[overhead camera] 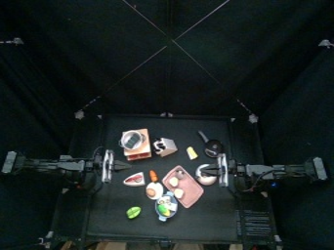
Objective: Grab white sushi piece from bowl
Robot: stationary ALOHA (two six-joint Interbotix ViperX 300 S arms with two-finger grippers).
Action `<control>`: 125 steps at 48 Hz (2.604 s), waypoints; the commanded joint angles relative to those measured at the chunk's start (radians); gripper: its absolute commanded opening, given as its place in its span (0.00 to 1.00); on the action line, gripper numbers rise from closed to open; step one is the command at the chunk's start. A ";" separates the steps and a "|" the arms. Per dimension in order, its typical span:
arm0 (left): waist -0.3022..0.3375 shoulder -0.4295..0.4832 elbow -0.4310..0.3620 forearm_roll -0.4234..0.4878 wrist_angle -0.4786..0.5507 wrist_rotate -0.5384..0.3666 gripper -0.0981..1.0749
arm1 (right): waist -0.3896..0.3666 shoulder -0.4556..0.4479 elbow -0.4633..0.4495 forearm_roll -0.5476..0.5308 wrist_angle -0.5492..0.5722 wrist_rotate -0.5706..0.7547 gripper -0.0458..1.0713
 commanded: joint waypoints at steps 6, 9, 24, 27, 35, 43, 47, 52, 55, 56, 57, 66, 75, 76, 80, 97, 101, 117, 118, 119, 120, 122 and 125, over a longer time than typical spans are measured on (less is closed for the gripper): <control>0.000 0.012 -0.009 -0.003 -0.020 0.005 0.05 | 0.003 0.104 -0.089 0.057 -0.023 0.054 0.06; -0.003 0.012 -0.009 -0.003 -0.020 0.005 0.06 | 0.003 0.163 -0.133 0.067 -0.023 0.074 0.07; -0.020 0.012 0.002 -0.002 -0.011 0.005 0.06 | 0.049 0.486 -0.347 0.124 0.025 0.129 0.07; -0.021 0.014 0.012 -0.002 -0.011 0.005 0.06 | 0.069 0.528 -0.362 0.160 0.041 0.129 0.07; -0.032 0.028 0.014 0.015 -0.017 0.006 0.06 | 0.120 0.627 -0.387 0.247 0.097 0.129 0.07; -0.034 0.121 0.009 0.067 -0.011 0.008 0.06 | 0.149 0.716 -0.414 0.268 0.126 0.127 0.08; -0.035 0.178 -0.002 0.101 -0.011 0.008 0.06 | 0.156 0.761 -0.437 0.267 0.135 0.127 0.09; -0.035 0.244 -0.018 0.137 -0.011 0.006 0.06 | 0.170 0.807 -0.468 0.265 0.138 0.126 0.14; -0.035 0.265 -0.025 0.141 -0.011 0.006 0.06 | 0.178 0.834 -0.485 0.259 0.141 0.126 0.18; -0.037 0.270 -0.026 0.143 -0.011 0.006 0.06 | 0.179 0.844 -0.492 0.255 0.144 0.126 0.19; -0.035 0.272 -0.028 0.141 -0.011 0.006 0.06 | 0.184 0.857 -0.500 0.250 0.147 0.127 0.22; -0.040 0.268 -0.021 0.135 -0.011 0.002 0.06 | 0.216 0.945 -0.557 0.213 0.195 0.127 0.44; -0.048 0.267 0.006 0.094 -0.021 0.005 0.06 | 0.215 0.994 -0.607 0.207 0.264 0.127 0.64; -0.048 0.267 0.006 0.091 -0.021 0.005 0.06 | 0.215 0.997 -0.612 0.204 0.267 0.127 0.66; -0.048 0.265 0.002 0.087 -0.021 0.006 0.06 | 0.213 1.014 -0.626 0.196 0.278 0.126 0.71; -0.048 0.265 0.005 0.086 -0.021 0.006 0.06 | 0.183 1.095 -0.681 0.130 0.285 0.127 0.77; -0.048 0.265 0.006 0.086 -0.021 0.006 0.06 | 0.173 1.106 -0.687 0.121 0.287 0.127 0.77; -0.046 0.265 0.008 0.086 -0.021 0.006 0.06 | 0.167 1.135 -0.699 0.118 0.325 0.127 0.77; -0.046 0.265 0.008 0.086 -0.021 0.006 0.06 | 0.167 1.137 -0.699 0.120 0.328 0.127 0.77; -0.046 0.265 0.008 0.086 -0.021 0.006 0.06 | 0.167 1.137 -0.703 0.120 0.328 0.127 0.77; -0.046 0.265 0.008 0.086 -0.021 0.006 0.06 | 0.167 1.137 -0.703 0.118 0.331 0.127 0.77; -0.046 0.265 0.008 0.086 -0.021 0.006 0.06 | 0.167 1.140 -0.704 0.118 0.333 0.127 0.77; -0.046 0.265 0.008 0.086 -0.021 0.006 0.06 | 0.167 1.140 -0.704 0.118 0.336 0.126 0.77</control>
